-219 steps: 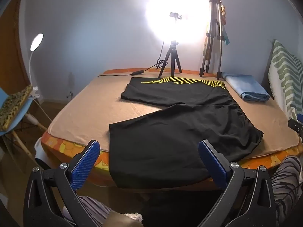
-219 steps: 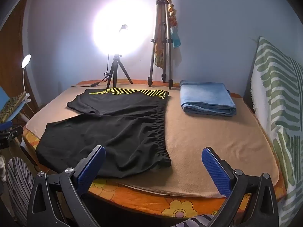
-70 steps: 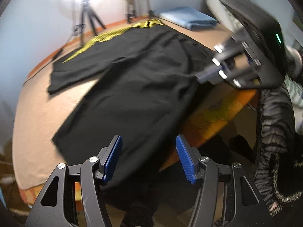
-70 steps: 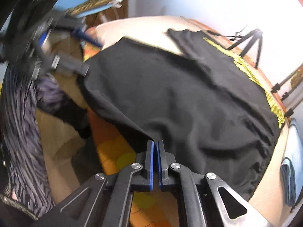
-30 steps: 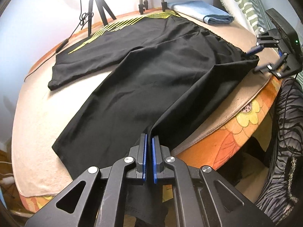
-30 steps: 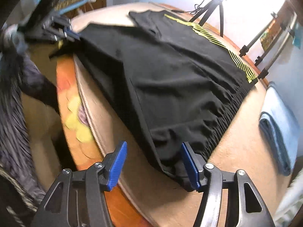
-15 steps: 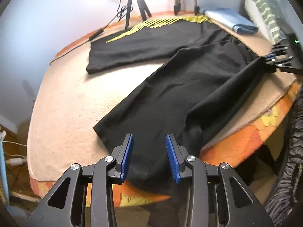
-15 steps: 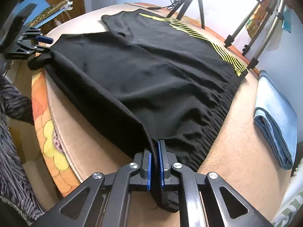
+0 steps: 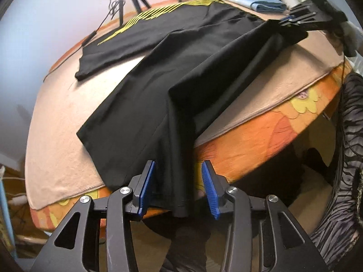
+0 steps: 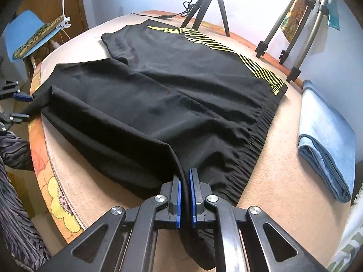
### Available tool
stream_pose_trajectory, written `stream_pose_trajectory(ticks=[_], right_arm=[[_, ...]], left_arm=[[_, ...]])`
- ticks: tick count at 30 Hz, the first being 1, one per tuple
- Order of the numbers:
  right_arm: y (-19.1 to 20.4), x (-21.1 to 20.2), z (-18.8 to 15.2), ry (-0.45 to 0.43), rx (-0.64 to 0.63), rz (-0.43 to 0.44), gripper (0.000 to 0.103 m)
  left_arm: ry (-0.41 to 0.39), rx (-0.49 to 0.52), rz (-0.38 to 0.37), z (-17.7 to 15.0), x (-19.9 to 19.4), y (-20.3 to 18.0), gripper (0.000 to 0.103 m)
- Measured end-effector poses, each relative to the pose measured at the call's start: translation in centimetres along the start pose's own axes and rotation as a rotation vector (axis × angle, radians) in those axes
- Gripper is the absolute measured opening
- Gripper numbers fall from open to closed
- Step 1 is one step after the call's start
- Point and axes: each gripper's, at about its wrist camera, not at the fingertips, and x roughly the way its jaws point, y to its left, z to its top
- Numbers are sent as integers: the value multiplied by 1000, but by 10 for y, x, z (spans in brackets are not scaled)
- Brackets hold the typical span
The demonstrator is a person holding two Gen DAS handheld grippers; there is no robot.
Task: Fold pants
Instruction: 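Lift both hems with both tools and fold them over toward the waistband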
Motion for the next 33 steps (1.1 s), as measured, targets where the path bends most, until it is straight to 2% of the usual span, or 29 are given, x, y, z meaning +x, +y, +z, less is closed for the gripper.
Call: stream_pose_trajectory(ticks=[2,3,4,6,10,18,26,29,33], right_arm=[[0,-1,-1,-3,-2,-2,4],[0,-1,-2,-3,-2,0,4],[0,-1,-2,-3,-2,2,4],[0,-1,-4,-4,-4,2,4],[2,-5,-7,-17,-9,-6,3],[1,-32,0,-98,16,-36,0],[-4,-46,18,-139,26,-71,0],[-10,-51,27,-166,46,-86,0],[-22,-52,47,-189,56,-117,0]], left_arm=[[5,-21,-6,0,3,6,35],[5,-21,-11,0,5,8,14],[5,-20,-15,-1,5,9,3],[-15,-16,-14,0,2,11,3],[-111,-9,27,12,-17,19,1],[-275,-104,83,44,-51,69,1],[-327,-158,94,61,-51,96,1],[-365,-144,104,75,-51,103,1],[-425,-191,87,101,-47,130,1]])
